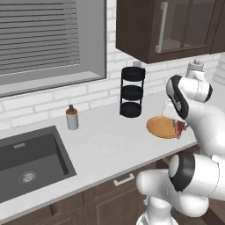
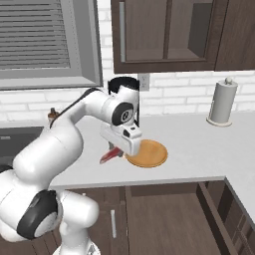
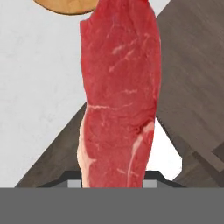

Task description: Pick up the knife from the drawer and place it on the cutting board. Then place the meat from the plate to the cutting board.

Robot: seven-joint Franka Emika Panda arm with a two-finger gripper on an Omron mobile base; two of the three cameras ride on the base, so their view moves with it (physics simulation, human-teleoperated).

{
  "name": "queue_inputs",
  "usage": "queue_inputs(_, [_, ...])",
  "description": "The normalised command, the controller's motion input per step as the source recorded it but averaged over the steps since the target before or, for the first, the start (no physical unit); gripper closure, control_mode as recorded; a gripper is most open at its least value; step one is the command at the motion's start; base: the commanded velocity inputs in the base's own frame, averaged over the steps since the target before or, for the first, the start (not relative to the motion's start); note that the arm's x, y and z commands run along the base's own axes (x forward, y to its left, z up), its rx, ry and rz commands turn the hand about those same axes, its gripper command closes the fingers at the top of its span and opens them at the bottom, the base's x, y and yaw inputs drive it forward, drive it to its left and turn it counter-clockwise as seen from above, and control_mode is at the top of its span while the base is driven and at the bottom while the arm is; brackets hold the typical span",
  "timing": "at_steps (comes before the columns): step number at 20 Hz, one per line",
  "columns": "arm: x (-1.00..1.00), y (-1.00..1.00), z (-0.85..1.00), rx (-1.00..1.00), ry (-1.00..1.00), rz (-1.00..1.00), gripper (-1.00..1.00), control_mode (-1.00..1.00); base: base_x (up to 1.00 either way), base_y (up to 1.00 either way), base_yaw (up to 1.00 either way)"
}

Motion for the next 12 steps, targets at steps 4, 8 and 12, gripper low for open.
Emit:
queue_inputs(4, [-0.70, 0.86, 0.48, 0.00, 0.00, 0.00, 1.00, -1.00, 0.00, 0.00, 0.00])
queue_inputs(8, [-0.36, 0.81, 0.51, 0.00, 0.00, 0.00, 1.00, -1.00, 0.00, 0.00, 0.00])
queue_inputs(12, [-0.15, 0.43, 0.14, 0.00, 0.00, 0.00, 1.00, -1.00, 0.00, 0.00, 0.00])
